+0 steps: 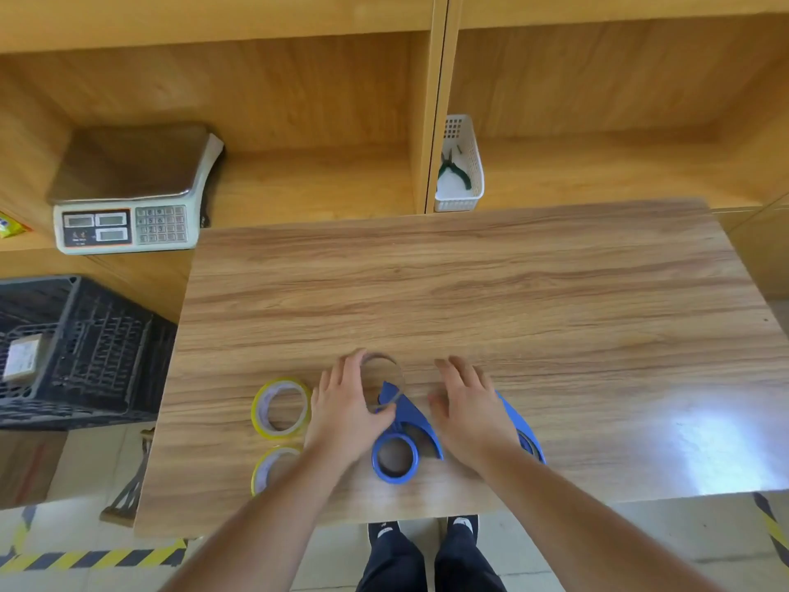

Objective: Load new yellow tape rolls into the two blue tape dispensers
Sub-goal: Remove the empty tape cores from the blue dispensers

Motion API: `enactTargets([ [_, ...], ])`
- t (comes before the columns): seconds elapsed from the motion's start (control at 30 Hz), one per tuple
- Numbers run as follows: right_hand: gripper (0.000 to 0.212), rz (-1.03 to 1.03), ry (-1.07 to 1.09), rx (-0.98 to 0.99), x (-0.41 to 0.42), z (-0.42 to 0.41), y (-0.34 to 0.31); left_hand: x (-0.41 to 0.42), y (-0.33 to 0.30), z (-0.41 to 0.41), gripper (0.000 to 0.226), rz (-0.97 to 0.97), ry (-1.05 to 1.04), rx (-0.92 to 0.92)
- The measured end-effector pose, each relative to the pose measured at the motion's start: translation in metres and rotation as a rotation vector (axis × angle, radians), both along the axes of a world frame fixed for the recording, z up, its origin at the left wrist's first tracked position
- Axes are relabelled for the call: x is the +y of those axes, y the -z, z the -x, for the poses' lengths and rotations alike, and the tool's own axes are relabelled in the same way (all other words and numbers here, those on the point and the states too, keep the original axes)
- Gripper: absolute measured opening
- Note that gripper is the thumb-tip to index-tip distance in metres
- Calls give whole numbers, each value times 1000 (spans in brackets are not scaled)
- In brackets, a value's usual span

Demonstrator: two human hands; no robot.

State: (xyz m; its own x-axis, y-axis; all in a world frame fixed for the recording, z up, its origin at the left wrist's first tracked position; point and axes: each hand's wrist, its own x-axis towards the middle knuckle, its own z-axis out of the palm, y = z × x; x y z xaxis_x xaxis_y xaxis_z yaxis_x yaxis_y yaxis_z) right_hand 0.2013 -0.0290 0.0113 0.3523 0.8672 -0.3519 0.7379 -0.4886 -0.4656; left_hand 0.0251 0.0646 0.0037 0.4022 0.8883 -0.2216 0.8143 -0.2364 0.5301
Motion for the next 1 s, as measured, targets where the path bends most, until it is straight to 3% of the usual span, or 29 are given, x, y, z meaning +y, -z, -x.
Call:
enactTargets([
  [0.27,67,59,19,-93,22,-29,2,55,20,-44,92,68,-38,83],
  [0.7,69,138,70,-42,22,-62,18,86,66,-72,94,140,25,192],
  [0.87,65,125,138,56,5,-74,29,84,64,-73,107,162,15,160],
  [1.0,53,114,327,231,-20,-88,33,46,36,-87,99,116,-16,-49],
])
